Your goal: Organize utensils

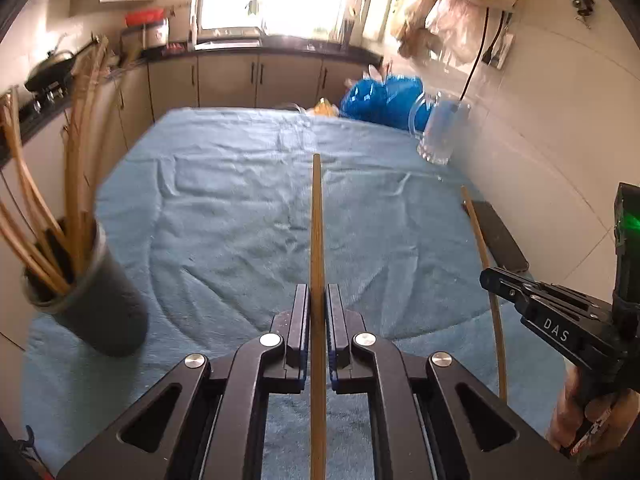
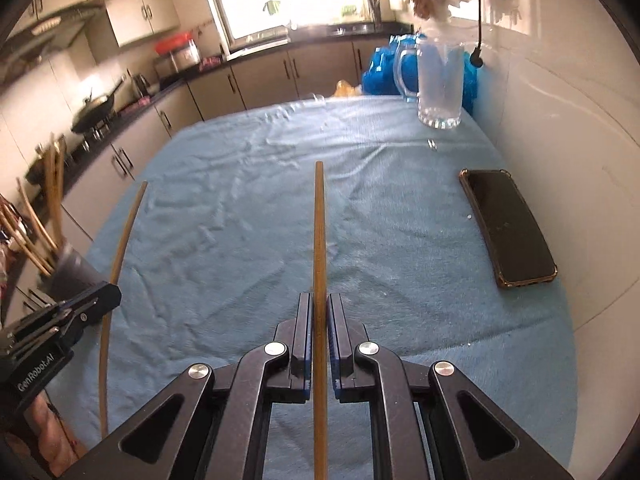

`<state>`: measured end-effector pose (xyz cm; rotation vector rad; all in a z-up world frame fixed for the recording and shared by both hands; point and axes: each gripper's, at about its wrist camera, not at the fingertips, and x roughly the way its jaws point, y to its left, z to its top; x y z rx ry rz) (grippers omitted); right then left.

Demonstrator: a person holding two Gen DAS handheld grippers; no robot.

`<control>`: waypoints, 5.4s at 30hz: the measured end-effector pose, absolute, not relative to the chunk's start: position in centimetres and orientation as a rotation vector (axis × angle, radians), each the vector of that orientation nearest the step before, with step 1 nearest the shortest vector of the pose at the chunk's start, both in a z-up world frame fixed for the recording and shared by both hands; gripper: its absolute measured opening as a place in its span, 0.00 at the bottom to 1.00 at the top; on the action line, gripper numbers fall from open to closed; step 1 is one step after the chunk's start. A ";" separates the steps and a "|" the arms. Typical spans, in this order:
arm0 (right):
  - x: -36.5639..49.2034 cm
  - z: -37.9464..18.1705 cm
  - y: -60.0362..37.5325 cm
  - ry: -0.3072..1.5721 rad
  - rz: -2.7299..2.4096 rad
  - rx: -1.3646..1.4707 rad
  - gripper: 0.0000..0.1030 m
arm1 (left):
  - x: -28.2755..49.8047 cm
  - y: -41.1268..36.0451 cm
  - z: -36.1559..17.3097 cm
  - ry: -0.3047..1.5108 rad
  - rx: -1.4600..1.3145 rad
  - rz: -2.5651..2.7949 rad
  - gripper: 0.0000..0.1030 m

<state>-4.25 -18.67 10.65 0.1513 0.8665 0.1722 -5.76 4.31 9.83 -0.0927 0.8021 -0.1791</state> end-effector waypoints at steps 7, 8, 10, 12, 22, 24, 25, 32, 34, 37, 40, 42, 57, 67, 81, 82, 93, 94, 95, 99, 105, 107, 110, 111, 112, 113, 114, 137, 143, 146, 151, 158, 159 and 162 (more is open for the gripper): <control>-7.2 12.7 -17.1 0.760 0.186 0.128 0.07 | -8.5 4.4 11.7 0.720 -0.052 -0.136 0.07; -7.5 12.9 -16.9 0.749 0.189 0.127 0.07 | -8.8 4.4 11.9 0.711 -0.042 -0.128 0.07; -8.1 13.3 -16.6 0.730 0.194 0.123 0.07 | -9.2 4.5 12.1 0.700 -0.034 -0.116 0.07; -8.6 13.6 -16.3 0.714 0.197 0.121 0.07 | -9.7 4.7 12.4 0.689 -0.028 -0.101 0.07; -11.0 14.5 -15.9 0.670 0.209 0.132 0.07 | -12.1 6.1 13.9 0.629 -0.019 -0.043 0.07; -11.1 14.7 -15.9 0.665 0.210 0.135 0.07 | -12.5 6.3 14.1 0.619 -0.021 -0.036 0.07; -11.3 14.8 -15.9 0.661 0.212 0.136 0.07 | -12.8 6.5 14.2 0.614 -0.021 -0.034 0.07; -12.6 15.6 -15.5 0.625 0.227 0.136 0.07 | -14.4 6.3 15.3 0.571 -0.019 -0.020 0.07; -12.9 15.9 -15.3 0.613 0.234 0.139 0.08 | -14.9 6.4 15.5 0.560 -0.021 -0.019 0.07; -13.3 16.4 -15.1 0.589 0.235 0.142 0.08 | -15.5 6.5 15.9 0.546 -0.020 -0.017 0.07; -13.8 16.7 -14.9 0.562 0.236 0.151 0.08 | -15.7 6.6 16.1 0.536 -0.024 -0.013 0.07; -14.1 17.1 -14.8 0.543 0.239 0.158 0.08 | -16.1 6.7 16.3 0.528 -0.027 -0.008 0.07; -14.7 17.8 -13.0 0.501 0.267 0.134 0.08 | -16.5 8.1 16.4 0.517 -0.064 -0.014 0.07; -13.3 16.3 -13.9 0.557 0.260 0.163 0.08 | -14.3 10.7 14.2 0.624 -0.176 -0.064 0.00; -12.3 15.5 -14.8 0.574 0.273 0.188 0.07 | -12.5 10.5 15.4 0.614 -0.275 -0.192 0.00; -12.2 15.5 -14.8 0.575 0.275 0.192 0.07 | -12.6 10.6 15.7 0.610 -0.278 -0.199 0.00; -11.3 14.1 -13.9 0.631 0.310 0.170 0.08 | -11.9 9.4 13.4 0.730 -0.128 -0.217 0.13; -11.3 13.9 -13.8 0.636 0.311 0.167 0.08 | -11.8 9.0 12.3 0.772 -0.077 -0.222 0.33; -11.3 13.8 -13.8 0.640 0.314 0.163 0.08 | -11.7 8.6 11.0 0.818 -0.031 -0.229 0.40; -11.2 13.4 -13.7 0.657 0.318 0.161 0.08 | -11.2 7.8 6.4 0.975 0.103 -0.262 0.42; -11.1 12.8 -13.6 0.677 0.324 0.157 0.08 | -9.6 7.2 2.7 1.118 0.264 -0.284 0.33; -11.1 12.7 -13.5 0.682 0.324 0.157 0.08 | -9.4 6.6 2.7 1.126 0.324 -0.314 0.29; -10.9 12.6 -13.4 0.697 0.326 0.162 0.08 | -9.5 5.1 2.7 1.130 0.482 -0.363 0.26; -10.9 12.6 -13.3 0.700 0.326 0.163 0.08 | -9.5 4.7 2.6 1.134 0.515 -0.378 0.25; -10.8 12.6 -13.2 0.703 0.328 0.163 0.08 | -9.4 4.5 2.7 1.140 0.530 -0.392 0.22; -10.8 12.5 -13.1 0.707 0.330 0.163 0.08 | -9.1 4.2 2.7 1.148 0.532 -0.406 0.19; -10.8 12.5 -13.0 0.708 0.331 0.163 0.08 | -9.0 4.2 2.7 1.163 0.518 -0.431 0.13; -8.2 15.9 -8.3 0.666 0.429 0.168 0.07 | -12.7 15.6 17.1 0.608 -0.135 -0.282 0.06; -5.6 19.7 -3.5 0.562 0.522 0.203 0.08 | -10.8 21.3 21.7 0.416 -0.282 -0.123 0.06; -3.9 21.5 -0.4 0.507 0.581 0.225 0.08 | -9.6 22.7 22.3 0.371 -0.318 -0.064 0.06; -1.3 22.6 3.8 0.434 0.640 0.260 0.08 | -6.2 24.0 21.6 0.314 -0.359 0.021 0.06; 1.2 21.4 6.7 0.403 0.626 0.273 0.08 | -2.8 24.4 20.1 0.278 -0.379 0.047 0.06; 1.4 21.0 7.0 0.407 0.624 0.264 0.08 | -2.5 24.3 19.8 0.272 -0.374 0.044 0.06; 1.6 20.1 7.0 0.421 0.621 0.248 0.08 | -2.0 24.0 18.7 0.276 -0.362 0.032 0.06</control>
